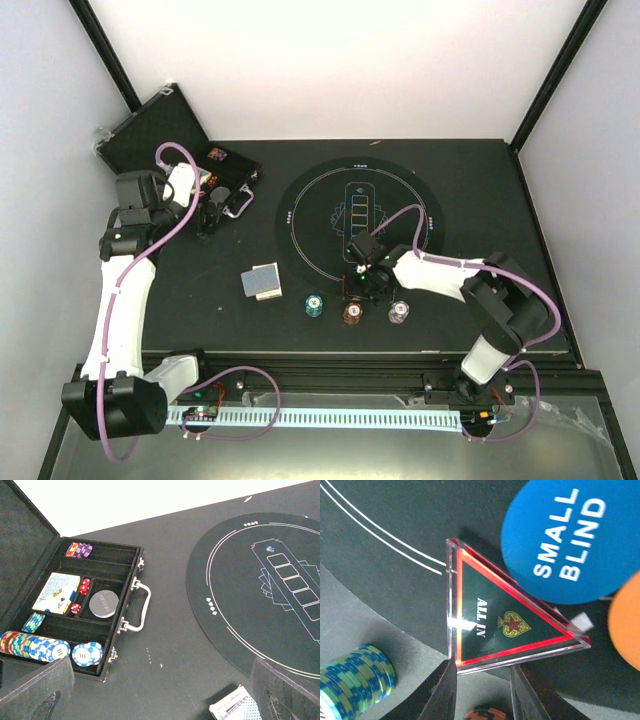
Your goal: Distribute texas hold em gaming equipment
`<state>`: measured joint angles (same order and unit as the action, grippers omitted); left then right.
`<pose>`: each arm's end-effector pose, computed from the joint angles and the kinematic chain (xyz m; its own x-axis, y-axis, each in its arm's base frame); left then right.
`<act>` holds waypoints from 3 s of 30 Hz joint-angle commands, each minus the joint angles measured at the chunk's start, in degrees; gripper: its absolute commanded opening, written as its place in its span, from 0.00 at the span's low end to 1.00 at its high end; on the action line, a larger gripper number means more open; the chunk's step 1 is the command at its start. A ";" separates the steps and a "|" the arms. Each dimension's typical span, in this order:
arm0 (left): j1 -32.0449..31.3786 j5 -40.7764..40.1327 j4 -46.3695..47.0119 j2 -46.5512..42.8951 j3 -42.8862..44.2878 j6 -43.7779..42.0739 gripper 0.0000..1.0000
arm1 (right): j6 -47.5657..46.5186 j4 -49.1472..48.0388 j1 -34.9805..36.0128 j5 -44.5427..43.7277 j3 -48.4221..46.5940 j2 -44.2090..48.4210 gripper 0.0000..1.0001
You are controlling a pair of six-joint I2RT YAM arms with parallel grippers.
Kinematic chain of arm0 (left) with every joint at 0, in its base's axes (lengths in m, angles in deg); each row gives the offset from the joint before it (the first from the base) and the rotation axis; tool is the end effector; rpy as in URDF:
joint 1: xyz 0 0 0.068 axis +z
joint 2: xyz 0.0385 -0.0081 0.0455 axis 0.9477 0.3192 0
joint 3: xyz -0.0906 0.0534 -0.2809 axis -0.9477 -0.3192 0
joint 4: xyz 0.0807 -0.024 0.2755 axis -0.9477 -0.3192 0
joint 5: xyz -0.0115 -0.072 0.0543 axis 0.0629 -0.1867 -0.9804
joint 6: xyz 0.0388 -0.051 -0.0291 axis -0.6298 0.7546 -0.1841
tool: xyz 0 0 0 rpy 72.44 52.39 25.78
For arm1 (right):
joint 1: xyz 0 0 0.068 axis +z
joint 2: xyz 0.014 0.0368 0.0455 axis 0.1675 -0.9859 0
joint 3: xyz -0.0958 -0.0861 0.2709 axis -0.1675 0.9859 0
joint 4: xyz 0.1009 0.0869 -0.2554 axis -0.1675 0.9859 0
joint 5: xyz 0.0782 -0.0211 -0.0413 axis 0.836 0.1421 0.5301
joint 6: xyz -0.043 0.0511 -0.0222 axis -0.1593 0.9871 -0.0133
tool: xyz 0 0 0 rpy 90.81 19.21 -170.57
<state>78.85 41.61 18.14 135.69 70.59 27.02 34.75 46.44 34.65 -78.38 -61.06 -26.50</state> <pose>0.2554 0.0129 0.3677 -0.5236 0.1495 -0.8388 0.2932 0.9560 -0.0126 0.2267 0.2361 0.1363 -0.9937 0.0434 -0.1035 0.0018 0.9283 0.3718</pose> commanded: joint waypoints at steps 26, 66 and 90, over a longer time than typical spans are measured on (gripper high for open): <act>2.76 1.80 -3.60 -1.44 3.47 3.35 0.99 | -10.67 13.90 -0.08 -1.59 -35.63 -22.38 0.44; 7.93 11.14 -10.76 3.61 8.76 7.34 0.99 | -27.08 19.47 -0.14 -18.88 -52.17 -35.15 0.16; 9.54 14.96 -13.62 1.47 5.89 2.89 0.99 | -24.59 21.12 -0.12 -18.53 -41.57 -17.86 0.58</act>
<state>87.87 53.50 5.24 138.14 76.76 30.52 7.71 70.64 34.58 -94.49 -112.51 -55.57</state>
